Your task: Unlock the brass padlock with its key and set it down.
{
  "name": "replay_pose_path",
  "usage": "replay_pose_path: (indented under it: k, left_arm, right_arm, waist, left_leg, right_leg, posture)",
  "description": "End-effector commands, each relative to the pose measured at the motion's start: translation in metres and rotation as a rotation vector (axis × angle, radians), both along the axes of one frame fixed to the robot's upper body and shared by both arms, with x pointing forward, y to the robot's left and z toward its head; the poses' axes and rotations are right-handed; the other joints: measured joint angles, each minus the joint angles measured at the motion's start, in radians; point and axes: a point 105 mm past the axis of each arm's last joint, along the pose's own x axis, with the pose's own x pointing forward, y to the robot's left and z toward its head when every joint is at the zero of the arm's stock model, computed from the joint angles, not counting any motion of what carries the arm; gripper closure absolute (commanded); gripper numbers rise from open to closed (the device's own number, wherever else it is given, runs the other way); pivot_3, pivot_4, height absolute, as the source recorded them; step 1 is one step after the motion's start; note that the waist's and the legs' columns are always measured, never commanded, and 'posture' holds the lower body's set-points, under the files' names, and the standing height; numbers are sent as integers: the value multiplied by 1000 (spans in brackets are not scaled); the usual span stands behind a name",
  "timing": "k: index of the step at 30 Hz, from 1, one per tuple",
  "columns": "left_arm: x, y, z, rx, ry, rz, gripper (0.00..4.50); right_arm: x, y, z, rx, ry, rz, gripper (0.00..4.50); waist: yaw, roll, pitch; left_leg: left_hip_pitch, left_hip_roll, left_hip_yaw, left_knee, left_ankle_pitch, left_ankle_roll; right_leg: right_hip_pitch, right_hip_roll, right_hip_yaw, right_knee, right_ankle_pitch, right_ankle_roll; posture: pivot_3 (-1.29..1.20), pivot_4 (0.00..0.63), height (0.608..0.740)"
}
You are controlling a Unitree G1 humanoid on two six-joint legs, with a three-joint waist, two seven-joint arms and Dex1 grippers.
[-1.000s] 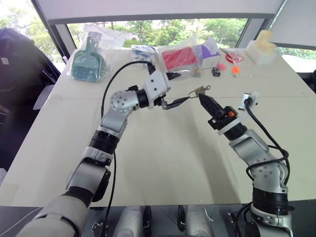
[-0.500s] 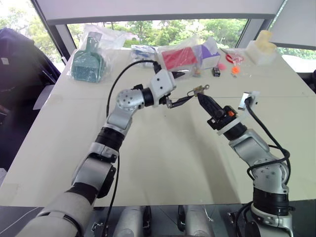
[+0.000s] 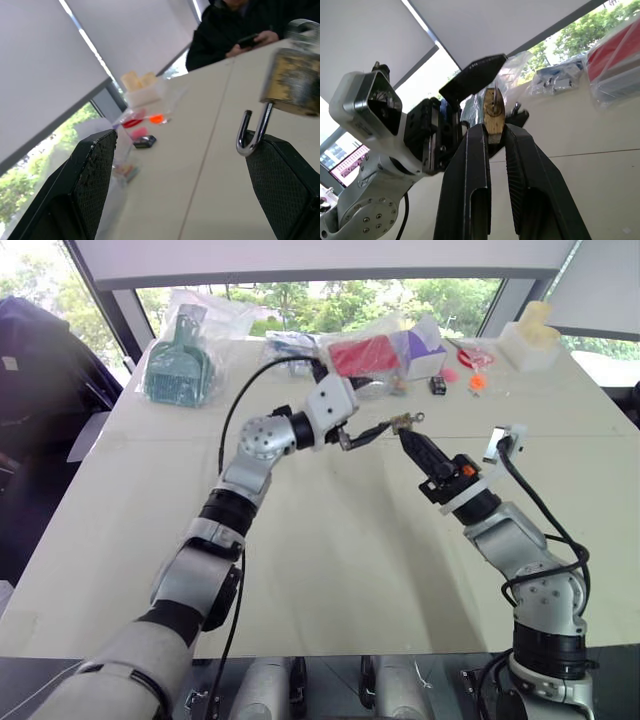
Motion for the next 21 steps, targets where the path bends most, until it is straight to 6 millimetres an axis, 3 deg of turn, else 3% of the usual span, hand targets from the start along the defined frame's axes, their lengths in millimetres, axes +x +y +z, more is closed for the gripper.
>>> replay_pose_path:
  k: [1, 10, 21]
  left_arm:
    - [0, 1, 16, -34, -55, 9, 420]
    - [-1, 4, 6, -10, -50, 16, 420]
    - [2, 1, 14, -51, -76, 45, 420]
  right_arm:
    - [-7, 3, 12, 12, -50, 17, 4433]
    - [-7, 2, 9, 14, -41, 16, 4433]
    - [-7, 4, 8, 9, -37, 30, 4433]
  waist:
    - [0, 0, 0]
    - [0, 0, 0]
    - [0, 0, 0]
  left_leg:
    - [0, 0, 0, 0, 0, 0]
    - [0, 0, 0, 0, 0, 0]
    - [0, 0, 0, 0, 0, 0]
  right_leg:
    - [0, 0, 0, 0, 0, 0]
    - [0, 0, 0, 0, 0, 0]
    - [0, 0, 0, 0, 0, 0]
  posture:
    - [0, 150, 735]
    - [0, 150, 735]
    - [0, 150, 735]
